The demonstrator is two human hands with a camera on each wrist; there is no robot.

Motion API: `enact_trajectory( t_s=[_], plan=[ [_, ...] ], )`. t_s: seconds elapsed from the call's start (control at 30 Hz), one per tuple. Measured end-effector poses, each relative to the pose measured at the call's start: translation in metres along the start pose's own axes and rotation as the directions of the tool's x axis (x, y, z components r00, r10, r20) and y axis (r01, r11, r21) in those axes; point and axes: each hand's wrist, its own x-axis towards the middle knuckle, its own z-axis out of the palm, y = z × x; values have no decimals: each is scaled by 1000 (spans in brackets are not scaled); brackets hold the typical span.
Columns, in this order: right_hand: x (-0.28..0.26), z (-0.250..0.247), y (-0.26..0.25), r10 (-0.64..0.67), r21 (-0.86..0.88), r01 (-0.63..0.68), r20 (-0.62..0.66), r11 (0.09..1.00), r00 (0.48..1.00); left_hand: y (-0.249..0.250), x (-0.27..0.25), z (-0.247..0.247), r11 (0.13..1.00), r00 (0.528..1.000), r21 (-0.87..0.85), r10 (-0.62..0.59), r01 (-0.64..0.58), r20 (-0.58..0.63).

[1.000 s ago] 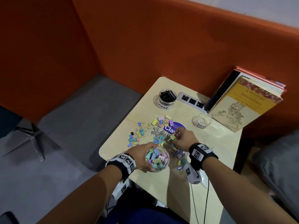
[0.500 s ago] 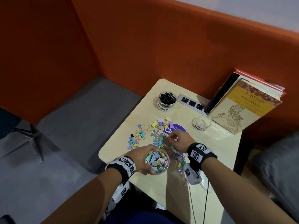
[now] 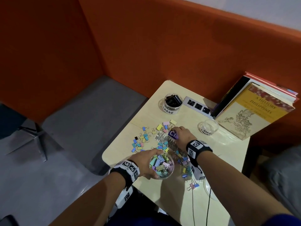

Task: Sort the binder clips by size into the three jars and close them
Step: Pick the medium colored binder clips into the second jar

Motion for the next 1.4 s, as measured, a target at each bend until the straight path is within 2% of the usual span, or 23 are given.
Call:
enact_trajectory(
  t_s=[0.13, 0.33, 0.5, 0.7, 0.83, 0.9, 1.07, 1.27, 1.4],
  plan=[
    [-8, 6, 6, 39, 31, -38, -32, 999, 999, 0, 1, 0, 1000, 1000, -20, -4, 4, 18],
    [-17, 6, 16, 163, 167, -144, -105, 975, 981, -1, 2, 0, 1000, 1000, -29, -7, 7, 20],
    [-26, -2, 19, 139, 289, -93, -142, 953, 980, -3, 4, -1, 999, 1000, 33, 12, -12, 6],
    [-46, -19, 7, -67, 480, 33, 53, 877, 996, -5, 5, 0, 997, 1000, 76, 20, -20, -5],
    [-60, -26, -5, -243, 545, 70, 251, 835, 937, -7, 6, 1, 996, 999, 85, 25, -23, -20],
    [-65, -24, -10, -248, 518, 70, 284, 852, 926, -8, 7, 2, 997, 999, 74, 26, -24, -23],
    [-76, -9, -18, -217, 436, 126, 166, 891, 962, -8, 8, 2, 997, 999, 67, 41, -39, -24],
    [-97, 27, -28, -259, 287, 180, 265, 941, 929, -5, 6, 1, 989, 998, 141, 51, -48, -19],
    [-110, 37, -39, -221, 183, 189, 176, 965, 959, -1, 4, -1, 987, 998, 154, 60, -56, -18]
  ],
)
